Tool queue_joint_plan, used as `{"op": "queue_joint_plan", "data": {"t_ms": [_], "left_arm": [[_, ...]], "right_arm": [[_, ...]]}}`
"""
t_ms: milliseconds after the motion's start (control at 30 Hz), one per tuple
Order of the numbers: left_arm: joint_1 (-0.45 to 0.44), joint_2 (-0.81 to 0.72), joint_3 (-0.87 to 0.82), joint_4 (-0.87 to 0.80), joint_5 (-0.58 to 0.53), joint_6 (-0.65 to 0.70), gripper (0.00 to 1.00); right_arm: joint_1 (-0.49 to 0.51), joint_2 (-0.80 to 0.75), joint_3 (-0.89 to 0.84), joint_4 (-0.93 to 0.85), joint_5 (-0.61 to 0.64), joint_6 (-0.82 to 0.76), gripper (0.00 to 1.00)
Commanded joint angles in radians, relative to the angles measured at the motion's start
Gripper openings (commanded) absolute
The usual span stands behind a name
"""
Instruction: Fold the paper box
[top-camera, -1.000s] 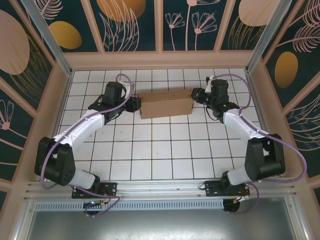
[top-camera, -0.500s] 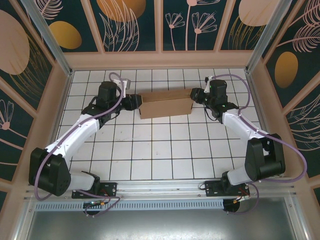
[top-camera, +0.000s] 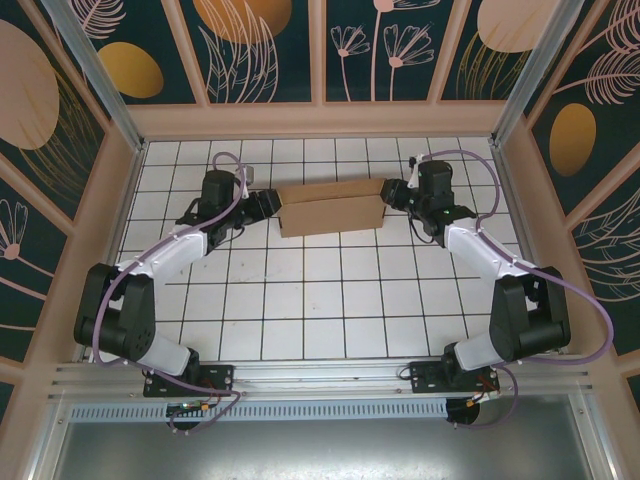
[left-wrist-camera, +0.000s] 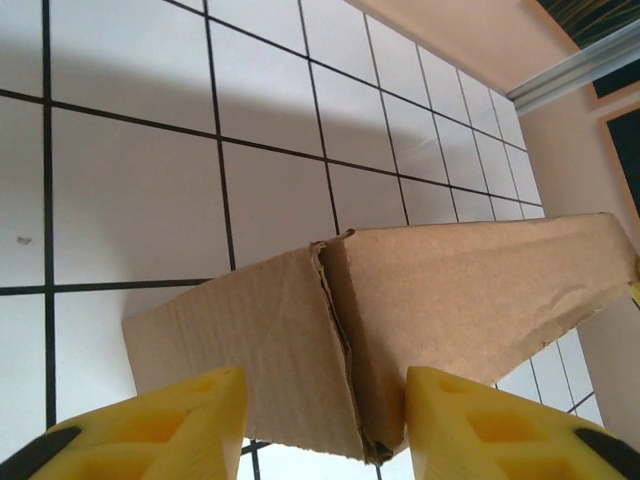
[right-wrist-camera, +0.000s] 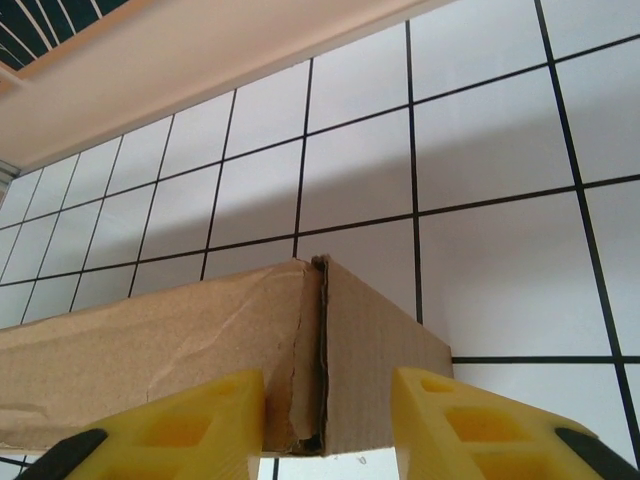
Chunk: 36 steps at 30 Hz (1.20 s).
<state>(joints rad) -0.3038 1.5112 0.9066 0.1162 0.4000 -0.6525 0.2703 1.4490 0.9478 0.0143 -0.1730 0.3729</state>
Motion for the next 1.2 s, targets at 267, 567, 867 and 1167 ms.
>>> {"op": "queue_joint_plan", "data": {"t_ms": [267,567,867,1167], "left_arm": [[0.003,0.068,-0.087,0.091,0.025,-0.078,0.21],[0.003,0.097,0.005,0.065,0.068,-0.057,0.19],[0.004,0.124,0.107,0.036,0.069,-0.042,0.20],[0.034,0.245,0.308,0.048,0.083,-0.066,0.19]], "right_arm": [[0.006,0.030,-0.082,-0.027,-0.028,0.007,0.26],[0.000,0.020,-0.021,-0.004,-0.190,-0.006,0.25],[-0.004,0.032,0.058,0.040,-0.292,0.028,0.26],[-0.011,0.167,0.269,0.041,-0.333,0.018,0.26]]}}
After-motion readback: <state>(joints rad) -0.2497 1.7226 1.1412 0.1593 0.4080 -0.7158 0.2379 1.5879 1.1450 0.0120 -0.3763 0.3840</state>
